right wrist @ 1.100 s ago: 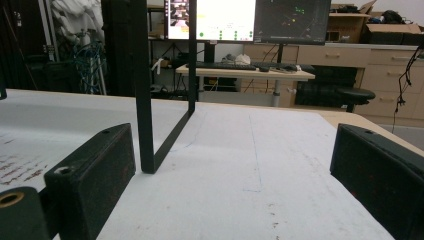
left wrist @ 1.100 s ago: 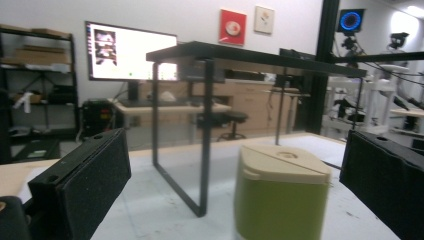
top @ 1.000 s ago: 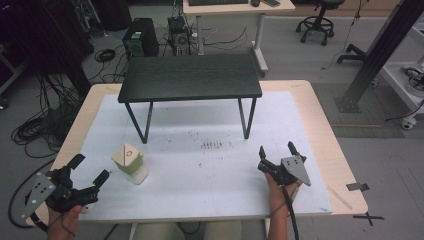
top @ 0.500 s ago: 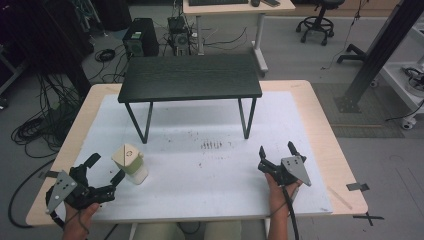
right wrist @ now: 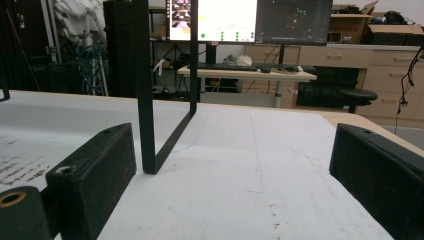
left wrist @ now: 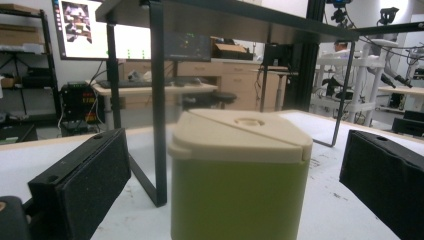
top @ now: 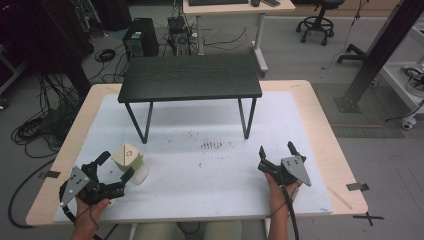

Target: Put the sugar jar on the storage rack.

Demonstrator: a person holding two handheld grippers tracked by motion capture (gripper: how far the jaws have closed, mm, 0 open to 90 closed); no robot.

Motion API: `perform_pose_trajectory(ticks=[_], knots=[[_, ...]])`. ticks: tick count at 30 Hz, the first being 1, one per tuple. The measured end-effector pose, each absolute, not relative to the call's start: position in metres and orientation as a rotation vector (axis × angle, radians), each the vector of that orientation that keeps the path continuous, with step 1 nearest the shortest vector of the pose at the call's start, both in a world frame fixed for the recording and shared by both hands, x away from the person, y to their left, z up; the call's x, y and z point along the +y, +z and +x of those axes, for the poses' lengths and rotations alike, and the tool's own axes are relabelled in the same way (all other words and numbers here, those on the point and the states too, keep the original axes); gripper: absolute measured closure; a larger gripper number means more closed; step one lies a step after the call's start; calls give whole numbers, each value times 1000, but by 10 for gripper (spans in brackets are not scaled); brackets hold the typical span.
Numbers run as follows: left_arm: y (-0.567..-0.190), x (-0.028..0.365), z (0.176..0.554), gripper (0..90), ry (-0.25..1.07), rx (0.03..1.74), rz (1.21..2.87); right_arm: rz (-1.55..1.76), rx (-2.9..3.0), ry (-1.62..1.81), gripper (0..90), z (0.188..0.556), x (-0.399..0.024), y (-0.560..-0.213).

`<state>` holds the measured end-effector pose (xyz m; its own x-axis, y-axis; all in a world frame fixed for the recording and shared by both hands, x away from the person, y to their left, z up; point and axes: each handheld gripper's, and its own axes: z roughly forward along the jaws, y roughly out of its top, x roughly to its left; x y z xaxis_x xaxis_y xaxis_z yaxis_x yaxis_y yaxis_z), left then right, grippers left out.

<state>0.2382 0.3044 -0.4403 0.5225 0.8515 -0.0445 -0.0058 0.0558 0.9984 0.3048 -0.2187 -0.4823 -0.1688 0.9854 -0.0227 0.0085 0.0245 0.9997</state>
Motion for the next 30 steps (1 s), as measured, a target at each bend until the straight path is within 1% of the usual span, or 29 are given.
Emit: perform_pose_trajectory(ticks=[8,30], knots=[[-447,299,245,2,769,812,1400,1113,1351,1312,54,305,-219,-482],[-459,292,259,2,767,809,1414,1114,1350,1313,55,304,-219,-482]])
